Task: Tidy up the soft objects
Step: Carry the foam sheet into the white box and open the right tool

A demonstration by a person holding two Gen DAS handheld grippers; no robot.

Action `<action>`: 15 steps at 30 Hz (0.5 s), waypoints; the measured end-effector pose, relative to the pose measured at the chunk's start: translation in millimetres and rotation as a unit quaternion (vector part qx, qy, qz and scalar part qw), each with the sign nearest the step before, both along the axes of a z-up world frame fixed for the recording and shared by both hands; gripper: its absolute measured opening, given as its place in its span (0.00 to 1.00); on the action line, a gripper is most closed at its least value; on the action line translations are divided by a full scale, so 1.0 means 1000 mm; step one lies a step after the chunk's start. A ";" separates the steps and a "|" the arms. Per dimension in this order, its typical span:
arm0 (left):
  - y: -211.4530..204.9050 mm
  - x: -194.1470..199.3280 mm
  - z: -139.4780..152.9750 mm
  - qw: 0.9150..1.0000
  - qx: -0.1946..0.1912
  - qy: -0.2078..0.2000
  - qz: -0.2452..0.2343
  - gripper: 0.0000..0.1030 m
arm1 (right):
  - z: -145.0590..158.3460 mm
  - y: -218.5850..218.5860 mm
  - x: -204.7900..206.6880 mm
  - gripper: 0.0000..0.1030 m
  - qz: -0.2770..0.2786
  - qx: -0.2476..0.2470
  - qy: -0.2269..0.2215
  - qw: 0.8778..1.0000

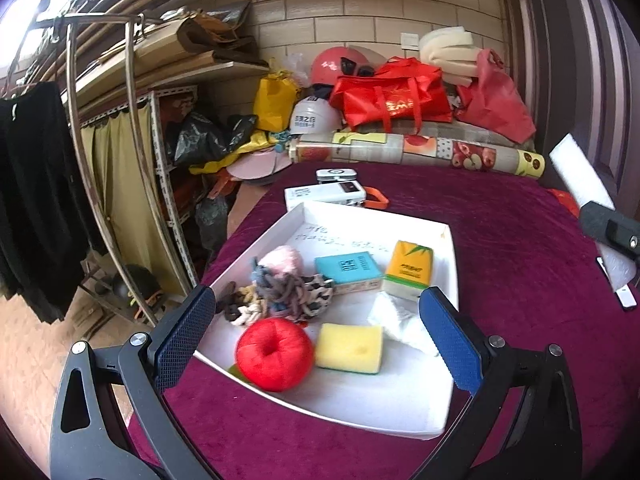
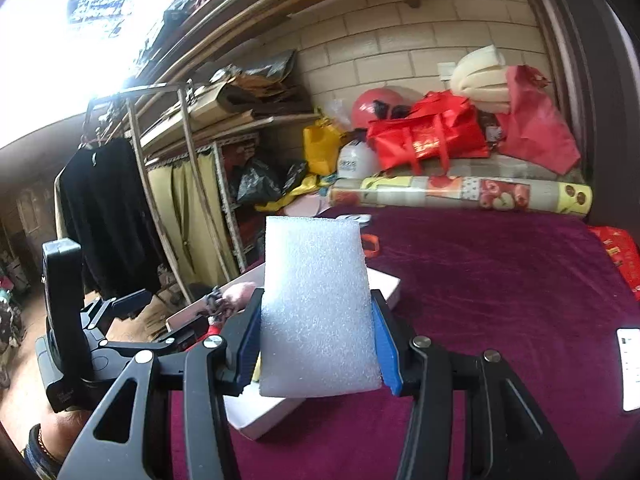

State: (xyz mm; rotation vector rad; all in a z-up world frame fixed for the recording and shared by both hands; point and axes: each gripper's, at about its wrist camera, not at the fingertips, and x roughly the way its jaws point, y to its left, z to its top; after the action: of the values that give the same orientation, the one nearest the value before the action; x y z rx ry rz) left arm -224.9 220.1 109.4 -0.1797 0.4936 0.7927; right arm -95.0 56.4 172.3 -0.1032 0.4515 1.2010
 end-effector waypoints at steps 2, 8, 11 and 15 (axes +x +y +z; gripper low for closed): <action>0.005 -0.004 -0.002 1.000 -0.005 -0.001 0.007 1.00 | -0.003 0.008 -0.003 0.48 0.007 -0.004 0.004 1.000; 0.019 -0.014 -0.009 1.000 -0.015 -0.002 0.020 1.00 | -0.015 0.031 -0.010 0.48 0.022 -0.025 0.014 0.999; 0.025 -0.017 -0.013 0.999 -0.022 -0.003 0.024 1.00 | -0.017 0.040 -0.014 0.48 0.027 -0.031 0.014 0.999; 0.033 -0.021 -0.018 0.999 -0.029 -0.004 0.028 1.00 | -0.021 0.049 -0.018 0.48 0.031 -0.038 0.017 0.999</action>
State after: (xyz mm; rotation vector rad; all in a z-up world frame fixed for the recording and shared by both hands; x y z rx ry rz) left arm -245.6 252.7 91.4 -0.2505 0.5066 0.8325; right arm -113.0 105.5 151.5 -0.1640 0.5261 1.2490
